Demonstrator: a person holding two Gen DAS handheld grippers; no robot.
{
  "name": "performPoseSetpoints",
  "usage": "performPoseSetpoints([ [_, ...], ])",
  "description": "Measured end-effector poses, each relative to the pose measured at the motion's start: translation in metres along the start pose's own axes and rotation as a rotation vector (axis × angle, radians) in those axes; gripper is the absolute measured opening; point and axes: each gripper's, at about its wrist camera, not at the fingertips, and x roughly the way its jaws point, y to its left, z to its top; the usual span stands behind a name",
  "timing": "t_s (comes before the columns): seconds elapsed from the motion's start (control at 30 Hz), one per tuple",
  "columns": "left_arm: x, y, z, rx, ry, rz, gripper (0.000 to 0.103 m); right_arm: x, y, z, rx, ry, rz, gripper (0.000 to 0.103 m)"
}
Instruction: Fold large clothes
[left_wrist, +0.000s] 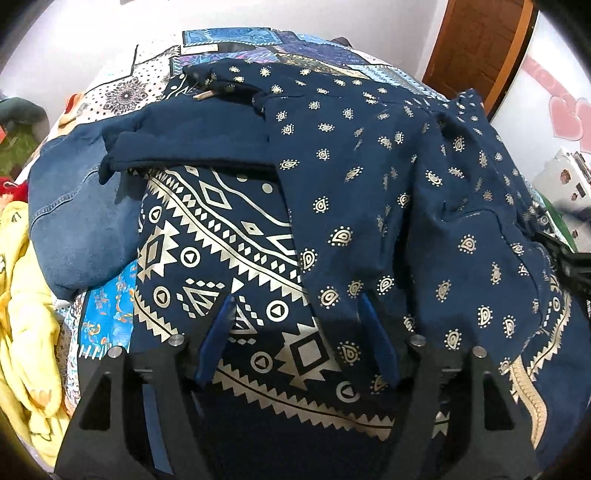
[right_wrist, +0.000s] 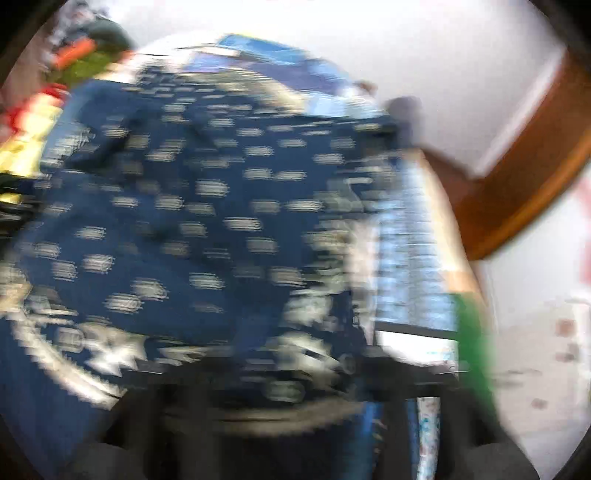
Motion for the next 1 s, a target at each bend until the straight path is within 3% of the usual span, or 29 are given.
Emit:
performPoseSetpoints([
  [0.03, 0.000, 0.000, -0.001, 0.002, -0.003, 0.003, 0.070, -0.003, -0.007, -0.004, 0.005, -0.031, -0.089, 0.103],
  [0.07, 0.000, -0.002, 0.000, 0.002, -0.005, 0.005, 0.070, -0.004, -0.015, -0.008, 0.010, -0.032, -0.092, 0.103],
  [0.17, -0.005, 0.000, 0.001, -0.004, -0.004, 0.001, 0.069, 0.001, -0.046, -0.020, 0.112, 0.055, 0.038, 0.103],
  [0.23, -0.014, 0.003, 0.004, -0.011, -0.021, 0.000, 0.069, -0.001, -0.061, -0.020, 0.167, 0.067, 0.077, 0.103],
  [0.4, -0.054, 0.028, 0.028, -0.048, -0.128, 0.009, 0.070, -0.017, -0.087, 0.003, 0.251, 0.009, 0.151, 0.103],
  [0.53, -0.070, 0.063, 0.057, -0.100, -0.175, 0.045, 0.086, -0.015, -0.100, 0.035, 0.299, -0.033, 0.251, 0.103],
  [0.7, -0.046, 0.114, 0.085, -0.184, -0.133, 0.066, 0.089, 0.011, -0.097, 0.068, 0.345, -0.046, 0.358, 0.103],
  [0.8, -0.018, 0.140, 0.089, -0.264, -0.085, 0.015, 0.089, 0.039, -0.097, 0.087, 0.369, -0.020, 0.393, 0.103],
  [1.0, 0.041, 0.164, 0.088, -0.430, -0.017, -0.205, 0.089, 0.108, -0.097, 0.104, 0.462, 0.078, 0.486, 0.103],
])
